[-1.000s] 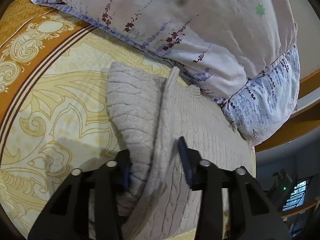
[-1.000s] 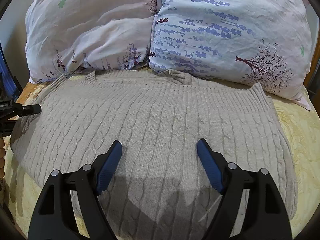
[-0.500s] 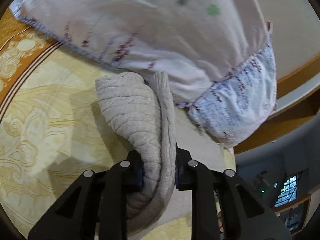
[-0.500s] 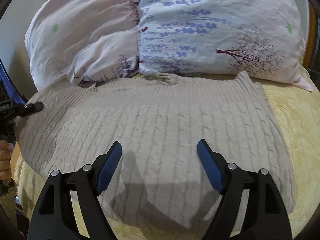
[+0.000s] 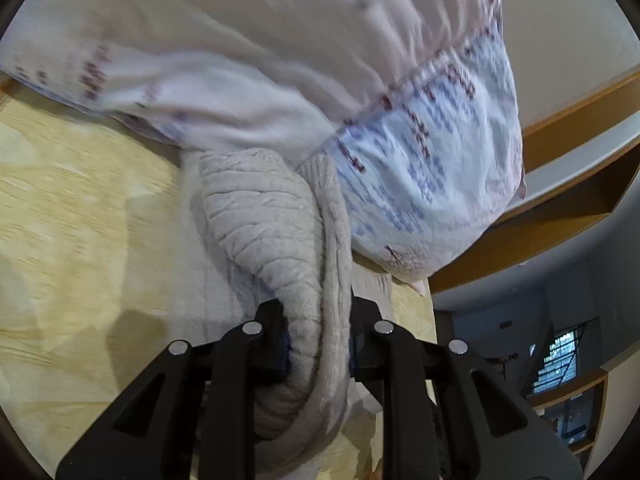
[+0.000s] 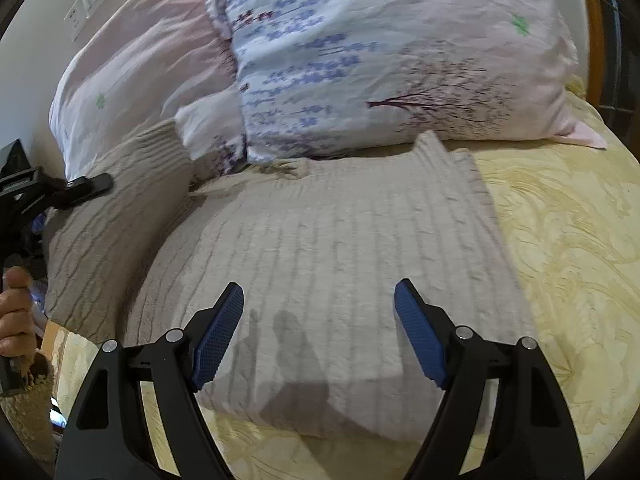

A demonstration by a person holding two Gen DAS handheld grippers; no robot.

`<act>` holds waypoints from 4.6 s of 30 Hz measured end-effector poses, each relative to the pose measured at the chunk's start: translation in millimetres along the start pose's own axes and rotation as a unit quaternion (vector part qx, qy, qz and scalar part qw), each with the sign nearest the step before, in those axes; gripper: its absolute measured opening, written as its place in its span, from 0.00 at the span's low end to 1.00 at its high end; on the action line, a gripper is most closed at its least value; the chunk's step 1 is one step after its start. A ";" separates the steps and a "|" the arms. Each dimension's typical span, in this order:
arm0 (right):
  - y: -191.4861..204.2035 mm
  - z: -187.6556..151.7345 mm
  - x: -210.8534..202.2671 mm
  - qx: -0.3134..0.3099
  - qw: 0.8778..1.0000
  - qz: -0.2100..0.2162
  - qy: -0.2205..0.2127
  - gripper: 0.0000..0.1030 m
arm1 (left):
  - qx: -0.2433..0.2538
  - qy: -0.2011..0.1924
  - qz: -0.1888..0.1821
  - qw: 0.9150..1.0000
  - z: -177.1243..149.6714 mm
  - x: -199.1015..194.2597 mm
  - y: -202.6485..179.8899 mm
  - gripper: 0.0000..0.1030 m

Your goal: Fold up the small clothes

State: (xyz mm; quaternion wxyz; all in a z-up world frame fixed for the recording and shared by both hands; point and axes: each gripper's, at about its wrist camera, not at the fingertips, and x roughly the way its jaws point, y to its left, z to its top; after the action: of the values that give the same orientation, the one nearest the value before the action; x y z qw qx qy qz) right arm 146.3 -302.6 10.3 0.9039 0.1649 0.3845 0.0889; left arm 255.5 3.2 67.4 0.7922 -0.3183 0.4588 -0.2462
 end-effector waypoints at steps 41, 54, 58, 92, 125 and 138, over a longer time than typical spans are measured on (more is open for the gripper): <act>-9.6 39.7 67.8 0.185 0.941 0.251 0.134 0.34 | 0.147 0.053 0.143 0.977 -26.1 31.4 19.5 0.81; -0.1 54.2 18.3 0.074 0.981 0.176 0.039 0.16 | 0.140 0.053 0.117 0.982 -33.7 24.9 8.0 0.85; -11.4 56.2 -6.3 0.038 0.992 0.123 0.010 0.16 | 0.151 0.059 0.104 0.981 -42.0 27.4 -3.1 0.87; -103.4 -16.5 -47.9 0.102 0.988 0.102 0.052 0.36 | 0.267 0.061 0.177 0.945 -101.8 54.8 -52.0 0.87; -158.4 44.9 -27.6 0.218 0.968 0.119 0.027 0.52 | 0.159 0.092 0.097 0.978 -78.8 61.9 -14.4 0.87; -162.0 88.4 47.8 0.246 0.955 0.144 0.080 0.47 | 0.098 0.066 0.080 0.990 -5.8 91.6 -4.4 0.81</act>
State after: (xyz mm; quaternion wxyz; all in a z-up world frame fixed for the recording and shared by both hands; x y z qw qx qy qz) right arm 248.8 -459.8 -23.5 0.7793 0.4280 0.4375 0.1342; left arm 291.9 -63.9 16.2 0.8047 -0.1846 0.5079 -0.2458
